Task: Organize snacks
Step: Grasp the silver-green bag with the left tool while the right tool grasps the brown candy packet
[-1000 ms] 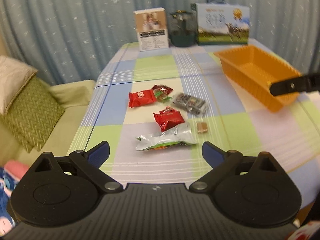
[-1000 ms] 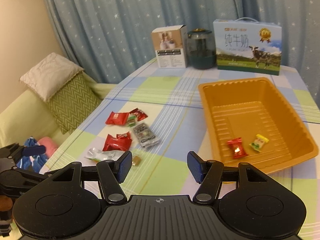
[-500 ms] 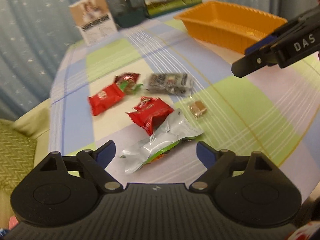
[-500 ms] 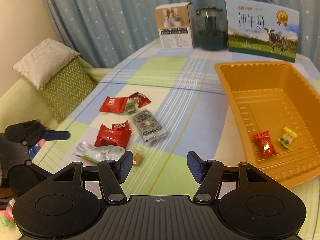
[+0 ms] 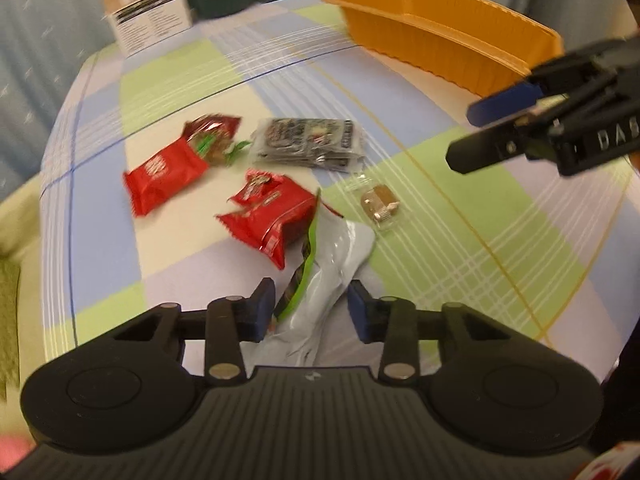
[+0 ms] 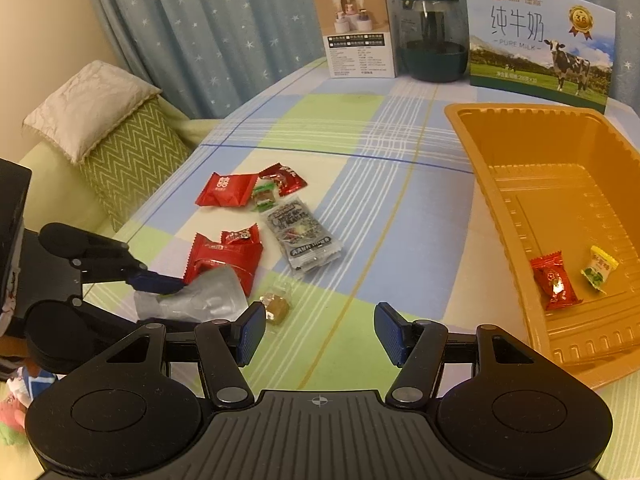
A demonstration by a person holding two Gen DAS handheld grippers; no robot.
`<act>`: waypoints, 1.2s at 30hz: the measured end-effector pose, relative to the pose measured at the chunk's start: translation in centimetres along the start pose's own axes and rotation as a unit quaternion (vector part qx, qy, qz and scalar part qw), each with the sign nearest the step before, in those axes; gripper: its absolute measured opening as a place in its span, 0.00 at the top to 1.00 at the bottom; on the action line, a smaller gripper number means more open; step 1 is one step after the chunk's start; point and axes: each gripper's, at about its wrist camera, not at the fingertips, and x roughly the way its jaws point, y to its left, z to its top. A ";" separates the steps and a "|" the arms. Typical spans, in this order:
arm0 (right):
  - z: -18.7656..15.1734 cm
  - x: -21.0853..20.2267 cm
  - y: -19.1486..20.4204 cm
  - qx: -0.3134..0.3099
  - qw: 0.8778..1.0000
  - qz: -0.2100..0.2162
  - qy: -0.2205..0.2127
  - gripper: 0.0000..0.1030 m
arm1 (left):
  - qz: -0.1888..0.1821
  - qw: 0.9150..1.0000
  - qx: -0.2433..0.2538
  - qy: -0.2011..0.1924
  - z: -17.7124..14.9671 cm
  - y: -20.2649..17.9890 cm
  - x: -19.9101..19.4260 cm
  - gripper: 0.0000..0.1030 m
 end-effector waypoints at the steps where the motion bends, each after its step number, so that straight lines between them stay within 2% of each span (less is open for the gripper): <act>1: 0.0 0.1 0.1 -0.003 1.000 0.001 0.001 0.41 | 0.000 1.000 -0.013 0.000 -0.1 -0.1 -0.2 0.68; 4: 0.1 0.8 0.5 -0.011 1.000 0.006 0.005 0.41 | -0.002 0.998 -0.057 -0.006 -0.7 -0.2 -0.7 0.75; 7: 0.3 1.7 1.0 -0.018 1.000 0.020 0.013 0.41 | 0.004 0.995 -0.101 -0.015 -1.4 -0.6 -1.3 0.77; 11: 0.6 3.4 1.6 -0.026 0.999 0.028 0.025 0.42 | 0.022 0.985 -0.166 -0.032 -2.5 -0.5 -2.0 0.77; 15: 0.9 5.1 2.1 -0.024 0.999 0.032 0.036 0.55 | 0.031 0.977 -0.203 -0.049 -3.4 -0.8 -2.5 0.77; 23: 0.9 6.8 3.3 -0.038 0.998 0.016 0.039 0.60 | 0.051 0.973 -0.218 -0.060 -3.9 -1.1 -2.6 0.77; 27: 0.5 6.9 4.2 -0.076 0.996 -0.003 0.040 0.69 | 0.059 0.973 -0.214 -0.063 -3.8 -1.2 -2.5 0.77; 29: 0.3 6.8 4.3 -0.085 0.996 -0.004 0.042 0.71 | 0.061 0.973 -0.211 -0.063 -3.7 -1.3 -2.5 0.77; 36: 0.0 6.3 3.7 -0.068 0.996 0.007 0.051 0.78 | 0.073 0.975 -0.201 -0.060 -3.2 -1.6 -2.0 0.76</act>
